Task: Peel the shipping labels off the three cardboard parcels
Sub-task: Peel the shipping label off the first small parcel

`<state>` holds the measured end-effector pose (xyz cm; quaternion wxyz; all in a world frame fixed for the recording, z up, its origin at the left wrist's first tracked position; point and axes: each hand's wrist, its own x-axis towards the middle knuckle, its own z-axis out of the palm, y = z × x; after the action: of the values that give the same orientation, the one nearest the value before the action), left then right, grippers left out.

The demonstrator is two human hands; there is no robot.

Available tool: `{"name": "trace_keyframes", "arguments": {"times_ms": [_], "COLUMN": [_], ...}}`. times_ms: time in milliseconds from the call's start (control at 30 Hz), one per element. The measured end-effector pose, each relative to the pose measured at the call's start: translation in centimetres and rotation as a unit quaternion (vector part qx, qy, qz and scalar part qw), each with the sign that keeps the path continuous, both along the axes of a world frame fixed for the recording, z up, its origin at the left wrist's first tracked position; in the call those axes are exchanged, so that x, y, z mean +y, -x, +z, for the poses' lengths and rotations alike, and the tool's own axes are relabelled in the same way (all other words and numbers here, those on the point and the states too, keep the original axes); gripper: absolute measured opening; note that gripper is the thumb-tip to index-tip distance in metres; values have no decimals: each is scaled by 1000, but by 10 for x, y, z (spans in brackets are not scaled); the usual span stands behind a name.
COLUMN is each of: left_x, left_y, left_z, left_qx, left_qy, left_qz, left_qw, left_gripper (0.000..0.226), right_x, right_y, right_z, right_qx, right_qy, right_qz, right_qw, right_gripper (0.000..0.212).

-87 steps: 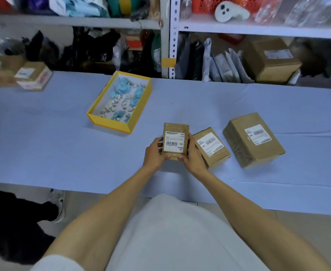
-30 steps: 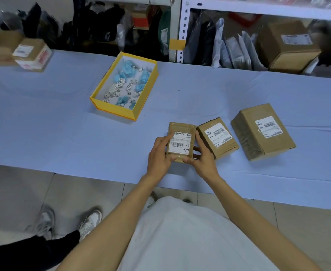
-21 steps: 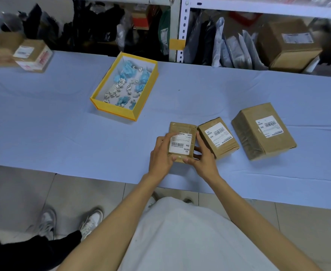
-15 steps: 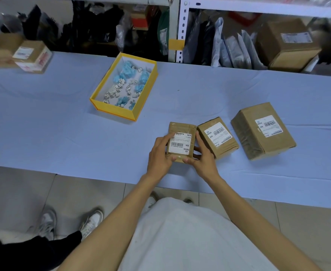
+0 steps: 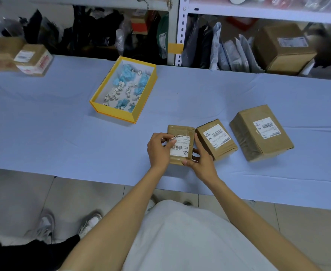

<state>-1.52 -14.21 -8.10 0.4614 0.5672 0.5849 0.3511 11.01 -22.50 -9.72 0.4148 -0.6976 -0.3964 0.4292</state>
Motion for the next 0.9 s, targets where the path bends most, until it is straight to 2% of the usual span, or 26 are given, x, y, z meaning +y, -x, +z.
{"name": "trace_keyframes", "arguments": {"times_ms": [67, 267, 500, 700, 900], "left_x": [3, 6, 6, 5, 6], "left_y": [0, 0, 6, 8, 10], "left_z": [1, 2, 3, 4, 0], "left_qx": [6, 36, 23, -5, 11], "left_qy": [4, 4, -9, -7, 14], "left_qz": [4, -17, -45, -65, -88], "left_qw": [1000, 999, 999, 998, 996], "left_gripper": [3, 7, 4, 17, 20], "right_x": [0, 1, 2, -1, -7], "right_y": [0, 0, 0, 1, -2], "right_z": [0, 0, 1, 2, 5], "right_qx": [-3, -12, -6, 2, 45], "right_qy": [2, 0, 0, -6, -18], "right_qz": [1, -5, -3, -15, -36], "right_qw": [1000, 1000, 1000, 1000, 998], "right_gripper": [98, 99, 98, 99, 88]}}
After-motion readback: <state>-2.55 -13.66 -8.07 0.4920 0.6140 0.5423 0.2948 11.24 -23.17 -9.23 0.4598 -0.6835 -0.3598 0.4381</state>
